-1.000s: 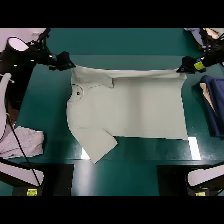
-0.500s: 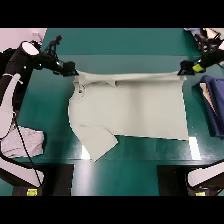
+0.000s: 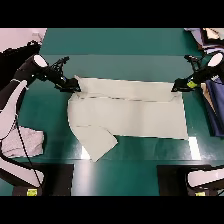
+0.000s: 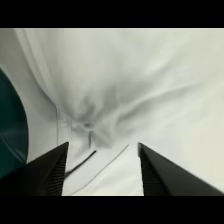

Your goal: Fold the shirts.

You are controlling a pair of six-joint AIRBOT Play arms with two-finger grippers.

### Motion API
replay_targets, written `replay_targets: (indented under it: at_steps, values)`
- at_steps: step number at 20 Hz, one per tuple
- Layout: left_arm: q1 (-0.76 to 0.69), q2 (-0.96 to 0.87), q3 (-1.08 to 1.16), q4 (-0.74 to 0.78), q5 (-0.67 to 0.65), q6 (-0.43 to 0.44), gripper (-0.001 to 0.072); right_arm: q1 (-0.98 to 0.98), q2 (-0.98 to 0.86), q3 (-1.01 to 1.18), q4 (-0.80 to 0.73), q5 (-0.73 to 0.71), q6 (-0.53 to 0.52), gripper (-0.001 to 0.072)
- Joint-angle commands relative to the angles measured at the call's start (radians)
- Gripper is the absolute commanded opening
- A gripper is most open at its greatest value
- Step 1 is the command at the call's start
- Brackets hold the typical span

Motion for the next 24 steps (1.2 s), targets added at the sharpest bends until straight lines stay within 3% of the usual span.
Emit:
replay_targets:
  at_steps: [1, 5, 10, 14, 20, 24]
  values:
    - [0.026, 0.032, -0.010, 0.037, -0.101, -0.027, 0.0478, -0.017, 0.034, -0.014, -0.001, 0.069, -0.001, 0.0450]
    - [0.069, 0.230, -0.176, 0.092, -0.095, -0.068, 0.0478, -0.080, 0.234, -0.189, 0.009, 0.026, -0.001, 0.0450]
    - [0.068, 0.555, -0.640, 0.082, -0.041, -0.083, 0.0478, -0.172, 0.491, -0.448, 0.133, -0.013, -0.004, 0.0451]
    - [0.068, 0.717, -0.943, -0.079, -0.012, -0.097, 0.0477, -0.216, 0.608, -0.550, 0.158, -0.015, -0.012, 0.0450]
    - [0.060, 0.764, -1.114, -0.243, 0.107, -0.070, 0.0477, -0.224, 0.700, -0.560, 0.157, -0.020, -0.012, 0.0450]
    - [-0.090, 0.764, -1.144, -0.335, 0.284, -0.070, 0.0477, -0.224, 0.736, -0.560, 0.157, -0.015, -0.011, 0.0450]
